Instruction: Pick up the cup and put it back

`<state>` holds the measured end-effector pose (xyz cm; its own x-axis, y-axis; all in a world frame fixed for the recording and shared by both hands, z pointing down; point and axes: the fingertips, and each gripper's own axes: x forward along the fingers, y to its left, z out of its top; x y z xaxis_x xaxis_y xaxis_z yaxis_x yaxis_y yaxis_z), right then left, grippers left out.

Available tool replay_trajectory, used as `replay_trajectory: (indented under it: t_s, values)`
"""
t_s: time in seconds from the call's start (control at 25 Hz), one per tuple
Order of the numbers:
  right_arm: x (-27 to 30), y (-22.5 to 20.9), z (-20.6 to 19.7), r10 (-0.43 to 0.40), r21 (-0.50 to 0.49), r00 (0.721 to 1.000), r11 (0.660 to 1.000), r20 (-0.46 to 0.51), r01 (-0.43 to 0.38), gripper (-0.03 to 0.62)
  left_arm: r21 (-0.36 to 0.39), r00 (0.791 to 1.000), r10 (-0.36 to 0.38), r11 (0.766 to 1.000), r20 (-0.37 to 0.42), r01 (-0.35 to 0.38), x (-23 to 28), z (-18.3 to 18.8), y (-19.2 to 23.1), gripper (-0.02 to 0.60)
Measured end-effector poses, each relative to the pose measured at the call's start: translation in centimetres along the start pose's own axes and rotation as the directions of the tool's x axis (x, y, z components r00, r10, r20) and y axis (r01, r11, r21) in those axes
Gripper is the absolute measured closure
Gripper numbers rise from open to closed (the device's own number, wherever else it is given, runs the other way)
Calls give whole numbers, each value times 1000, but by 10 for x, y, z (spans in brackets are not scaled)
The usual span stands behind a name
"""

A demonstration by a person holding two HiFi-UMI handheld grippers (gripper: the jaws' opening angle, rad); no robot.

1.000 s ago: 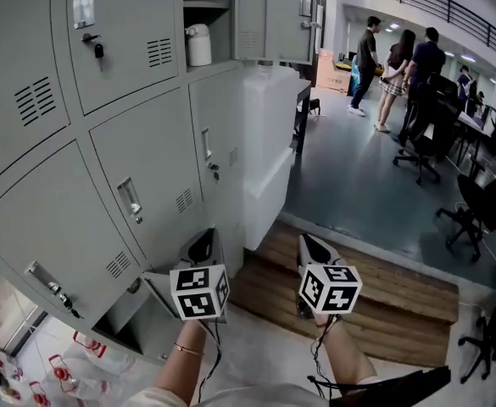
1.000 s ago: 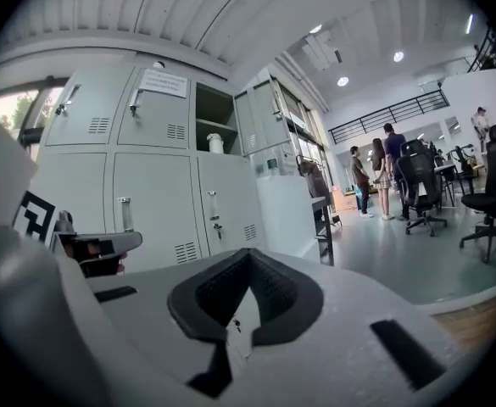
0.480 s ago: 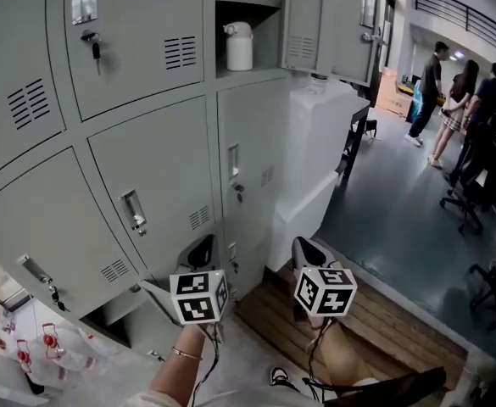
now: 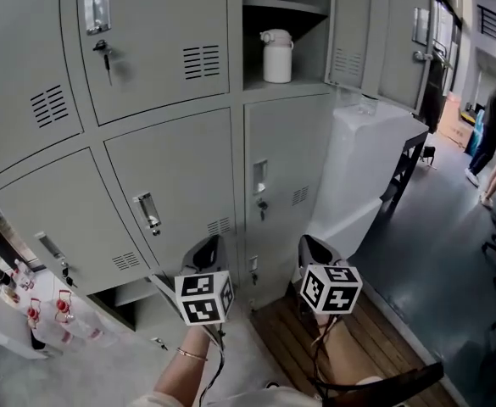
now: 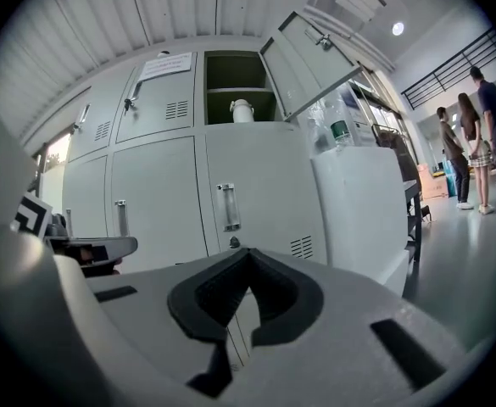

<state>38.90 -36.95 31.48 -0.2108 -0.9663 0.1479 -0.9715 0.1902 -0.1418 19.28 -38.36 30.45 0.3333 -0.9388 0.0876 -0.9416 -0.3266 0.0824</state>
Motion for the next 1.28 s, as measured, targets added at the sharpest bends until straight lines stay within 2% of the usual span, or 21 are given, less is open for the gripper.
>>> replay_trajectory:
  t_s: [0.2, 0.32, 0.56, 0.76, 0.88, 0.96, 1.12, 1.28]
  values:
    - [11, 15, -1, 60, -28, 998, 998, 14, -59, 602, 18, 999, 47, 999, 26, -48, -8, 0, 9, 571]
    - [9, 24, -8, 74, -46, 997, 996, -7, -75, 602, 3, 998, 64, 998, 18, -64, -17, -5, 14, 571]
    - [3, 32, -5, 78, -87, 997, 993, 13, -77, 601, -11, 996, 81, 997, 23, -81, -29, -7, 21, 571]
    - [-4, 34, -4, 77, -80, 997, 994, 26, -75, 599, -16, 996, 92, 996, 14, -91, -37, -12, 25, 571]
    - [-7, 35, -2, 86, -74, 996, 994, 33, -83, 519, -12, 996, 87, 996, 9, -87, -39, -14, 24, 571]
    - [-9, 36, 0, 88, -71, 995, 994, 38, -85, 505, -9, 996, 84, 996, 9, -84, -41, -14, 23, 571]
    - [-9, 39, 6, 88, -67, 995, 994, 48, -85, 420, 2, 997, 80, 997, 13, -80, -43, -11, 24, 571]
    - [-7, 44, 7, 91, -70, 995, 994, 43, -88, 302, 6, 996, 81, 997, 20, -81, -44, -8, 27, 571]
